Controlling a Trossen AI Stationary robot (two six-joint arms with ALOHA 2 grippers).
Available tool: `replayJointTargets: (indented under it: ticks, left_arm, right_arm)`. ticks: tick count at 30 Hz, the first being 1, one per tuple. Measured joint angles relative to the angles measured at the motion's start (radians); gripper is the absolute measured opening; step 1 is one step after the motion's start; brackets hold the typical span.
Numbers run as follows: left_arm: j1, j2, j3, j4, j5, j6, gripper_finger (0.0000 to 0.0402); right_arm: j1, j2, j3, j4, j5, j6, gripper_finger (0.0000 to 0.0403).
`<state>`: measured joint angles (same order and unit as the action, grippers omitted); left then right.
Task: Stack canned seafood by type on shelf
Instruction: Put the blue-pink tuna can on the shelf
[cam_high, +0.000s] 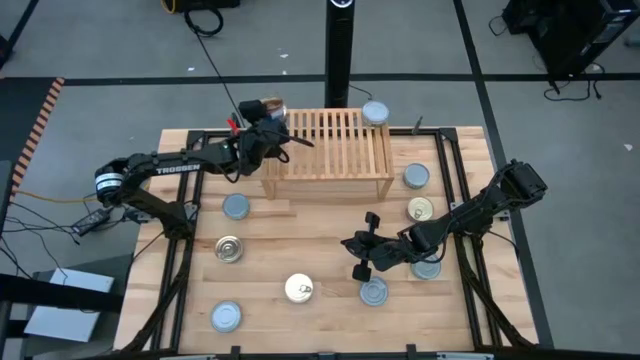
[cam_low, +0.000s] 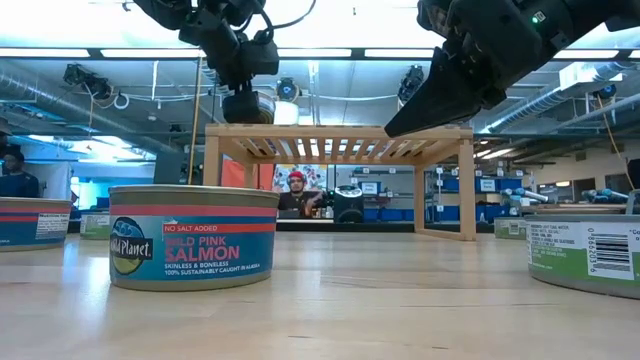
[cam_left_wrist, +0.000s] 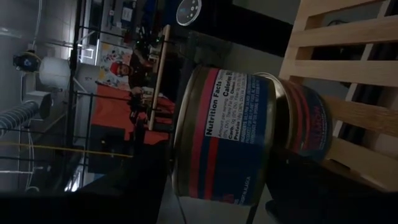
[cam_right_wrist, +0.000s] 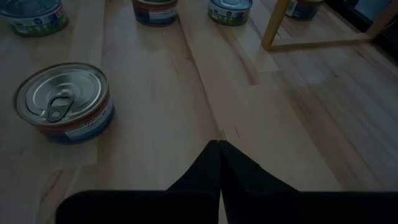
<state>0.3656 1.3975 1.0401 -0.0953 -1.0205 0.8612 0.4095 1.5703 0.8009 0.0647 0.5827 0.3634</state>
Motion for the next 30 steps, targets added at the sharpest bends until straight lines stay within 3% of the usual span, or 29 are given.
replayJointTargets:
  ticks: [9,21,30]
  left_arm:
    - [-0.001,0.0,-0.001,0.112,-0.057,0.101,0.024]
    - [-0.005,0.0,-0.001,0.066,-0.055,0.1,0.0132]
    - [-0.043,0.0,-0.001,0.066,-0.053,0.1,0.0124]
  right_arm:
    - [0.0,0.0,0.0,0.0,0.0,0.0,0.0011]
    - [0.0,0.0,0.0,0.0,-0.001,0.0,0.0011]
    - [0.0,0.0,0.0,0.0,-0.001,0.0,0.0011]
